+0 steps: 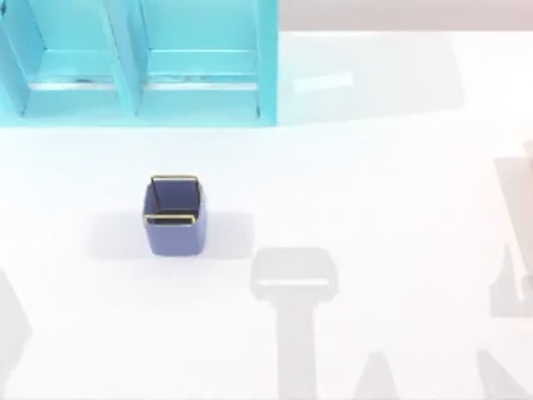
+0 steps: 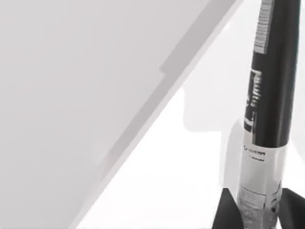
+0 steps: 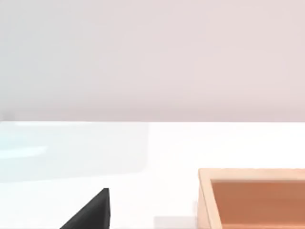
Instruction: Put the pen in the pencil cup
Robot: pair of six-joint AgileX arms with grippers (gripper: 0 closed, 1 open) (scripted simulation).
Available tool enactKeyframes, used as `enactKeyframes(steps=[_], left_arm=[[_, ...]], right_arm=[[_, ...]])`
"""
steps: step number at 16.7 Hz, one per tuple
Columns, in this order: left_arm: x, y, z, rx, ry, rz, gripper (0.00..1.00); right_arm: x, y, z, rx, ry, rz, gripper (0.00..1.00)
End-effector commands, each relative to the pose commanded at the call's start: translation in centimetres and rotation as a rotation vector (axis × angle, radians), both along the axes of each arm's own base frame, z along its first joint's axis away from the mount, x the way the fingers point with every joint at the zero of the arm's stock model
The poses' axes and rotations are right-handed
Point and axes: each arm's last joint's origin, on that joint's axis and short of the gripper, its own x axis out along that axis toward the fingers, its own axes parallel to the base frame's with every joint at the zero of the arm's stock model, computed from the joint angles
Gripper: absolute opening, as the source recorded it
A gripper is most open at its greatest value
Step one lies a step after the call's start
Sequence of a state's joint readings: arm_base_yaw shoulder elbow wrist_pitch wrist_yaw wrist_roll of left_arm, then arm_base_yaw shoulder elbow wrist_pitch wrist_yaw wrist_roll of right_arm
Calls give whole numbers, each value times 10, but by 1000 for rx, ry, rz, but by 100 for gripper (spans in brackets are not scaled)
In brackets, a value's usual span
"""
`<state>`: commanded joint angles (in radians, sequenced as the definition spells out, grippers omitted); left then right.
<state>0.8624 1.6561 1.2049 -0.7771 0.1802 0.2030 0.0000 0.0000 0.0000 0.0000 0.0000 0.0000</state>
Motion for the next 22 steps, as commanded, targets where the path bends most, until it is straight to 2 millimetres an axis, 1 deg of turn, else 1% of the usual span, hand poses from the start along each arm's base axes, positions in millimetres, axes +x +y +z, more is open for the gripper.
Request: enactKeyframes(steps=[2,4,6,7,8,10,11,13,14,16,17,19,20,22], left_arm=[[42,-25,-13,187,20,-104,0],[83,-62,-30,377,14,-199,0],[118,-112,-47,562,-26,-278,0],[131,-141,-55,648,-61,-310,0],[140,-172,-63,728,-106,-334,0],[149,-235,-73,866,-224,-361,0],[147,-267,-76,920,-295,-361,0],[136,-325,-76,991,-451,-334,0],[127,-352,-75,1007,-531,-310,0],[104,-398,-67,999,-683,-246,0],[91,-417,-62,978,-752,-211,0],[64,-447,-50,911,-867,-145,0],[52,-459,-45,872,-912,-119,0],[31,-476,-35,797,-979,-83,0]], right_arm=[[0,0,0,0,0,0,100],[0,0,0,0,0,0,100],[0,0,0,0,0,0,100],[0,0,0,0,0,0,100],[0,0,0,0,0,0,100],[0,0,0,0,0,0,100],[0,0,0,0,0,0,100],[0,0,0,0,0,0,100],[0,0,0,0,0,0,100],[0,0,0,0,0,0,100],[0,0,0,0,0,0,100],[0,0,0,0,0,0,100],[0,0,0,0,0,0,100],[0,0,0,0,0,0,100]])
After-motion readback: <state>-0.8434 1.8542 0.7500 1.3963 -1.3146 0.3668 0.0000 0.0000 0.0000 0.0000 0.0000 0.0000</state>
